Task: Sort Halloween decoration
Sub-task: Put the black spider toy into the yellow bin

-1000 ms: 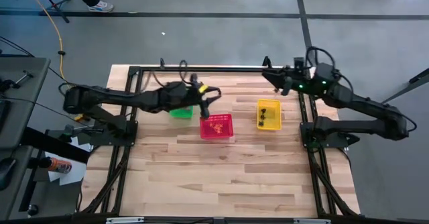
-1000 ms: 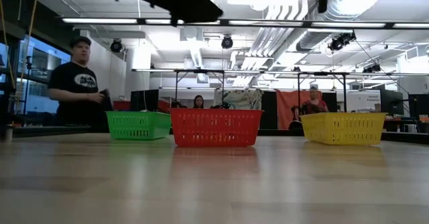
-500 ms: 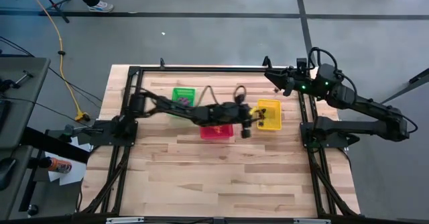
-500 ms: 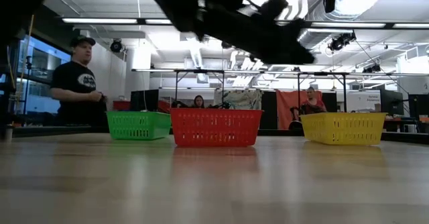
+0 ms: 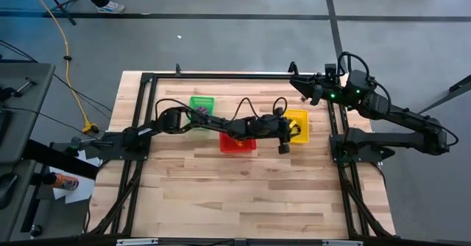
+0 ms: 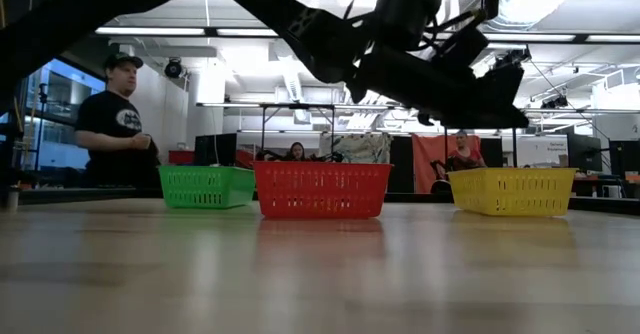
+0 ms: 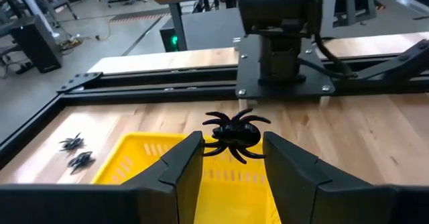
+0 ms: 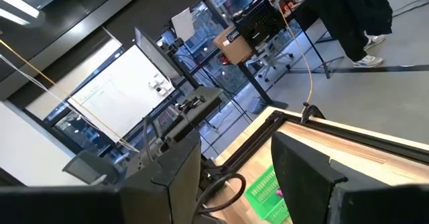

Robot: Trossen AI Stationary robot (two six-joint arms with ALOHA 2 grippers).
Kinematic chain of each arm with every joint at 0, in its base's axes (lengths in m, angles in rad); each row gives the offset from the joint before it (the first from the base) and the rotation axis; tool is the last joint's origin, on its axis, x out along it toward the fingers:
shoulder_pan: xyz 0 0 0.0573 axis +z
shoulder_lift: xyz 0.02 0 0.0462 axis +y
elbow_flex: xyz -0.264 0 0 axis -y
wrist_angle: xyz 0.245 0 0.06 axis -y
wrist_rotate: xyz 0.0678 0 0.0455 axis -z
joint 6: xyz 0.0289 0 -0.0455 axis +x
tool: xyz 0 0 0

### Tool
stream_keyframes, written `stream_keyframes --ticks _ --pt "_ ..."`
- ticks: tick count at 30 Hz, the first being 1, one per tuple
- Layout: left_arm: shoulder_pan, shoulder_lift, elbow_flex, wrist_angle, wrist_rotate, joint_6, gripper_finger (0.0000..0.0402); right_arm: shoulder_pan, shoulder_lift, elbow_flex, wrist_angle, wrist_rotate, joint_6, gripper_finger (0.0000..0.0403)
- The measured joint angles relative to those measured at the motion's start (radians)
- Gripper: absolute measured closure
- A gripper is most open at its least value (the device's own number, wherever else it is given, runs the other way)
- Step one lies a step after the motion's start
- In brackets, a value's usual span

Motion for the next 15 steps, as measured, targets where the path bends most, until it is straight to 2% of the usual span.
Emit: stream_keyframes --ticks 11,15 --pt "0.027 -0.021 0.002 -0.044 -0.003 -0.015 0.0206 0.0 0.0 0.0 0.0 -0.001 -0.026 0.0226" --pt "0.034 -0.069 0.001 -0.161 -0.048 0.009 0.0193 0.0 0.0 0.0 0.004 -0.001 -0.028 0.0226"
